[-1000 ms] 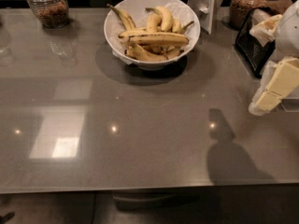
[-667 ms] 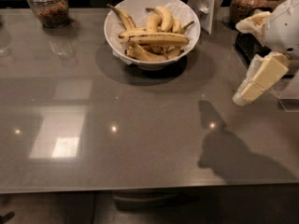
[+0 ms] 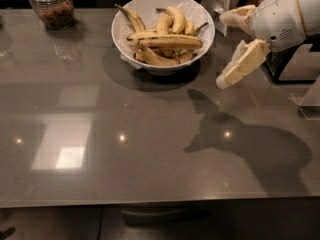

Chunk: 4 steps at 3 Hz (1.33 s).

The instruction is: Pick banana from white bowl

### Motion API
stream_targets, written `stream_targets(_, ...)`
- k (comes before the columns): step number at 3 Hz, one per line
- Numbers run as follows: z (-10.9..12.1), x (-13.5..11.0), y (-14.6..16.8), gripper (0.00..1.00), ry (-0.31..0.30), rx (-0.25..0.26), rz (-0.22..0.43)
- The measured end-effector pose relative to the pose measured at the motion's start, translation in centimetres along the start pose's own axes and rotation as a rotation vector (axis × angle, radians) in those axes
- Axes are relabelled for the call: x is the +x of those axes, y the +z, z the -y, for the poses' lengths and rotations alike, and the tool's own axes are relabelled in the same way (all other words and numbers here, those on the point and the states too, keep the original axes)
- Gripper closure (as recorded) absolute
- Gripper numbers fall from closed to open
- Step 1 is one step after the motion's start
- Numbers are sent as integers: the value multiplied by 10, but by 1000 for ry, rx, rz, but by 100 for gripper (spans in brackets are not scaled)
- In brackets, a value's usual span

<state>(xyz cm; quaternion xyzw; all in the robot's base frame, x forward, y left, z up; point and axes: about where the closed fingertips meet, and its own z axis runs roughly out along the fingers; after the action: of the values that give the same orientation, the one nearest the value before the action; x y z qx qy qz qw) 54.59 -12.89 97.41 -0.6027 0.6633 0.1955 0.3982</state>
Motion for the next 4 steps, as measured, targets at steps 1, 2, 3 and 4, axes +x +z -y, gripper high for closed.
stream_targets(1, 4, -1, 2, 0, 6, -4, 21)
stream_targets(2, 8, -4, 8, 0, -31, 8, 12)
stream_targets(3, 20, -15, 27, 0, -163, 58, 11)
stream_targets(4, 40, -33, 51, 0, -330, 104, 45)
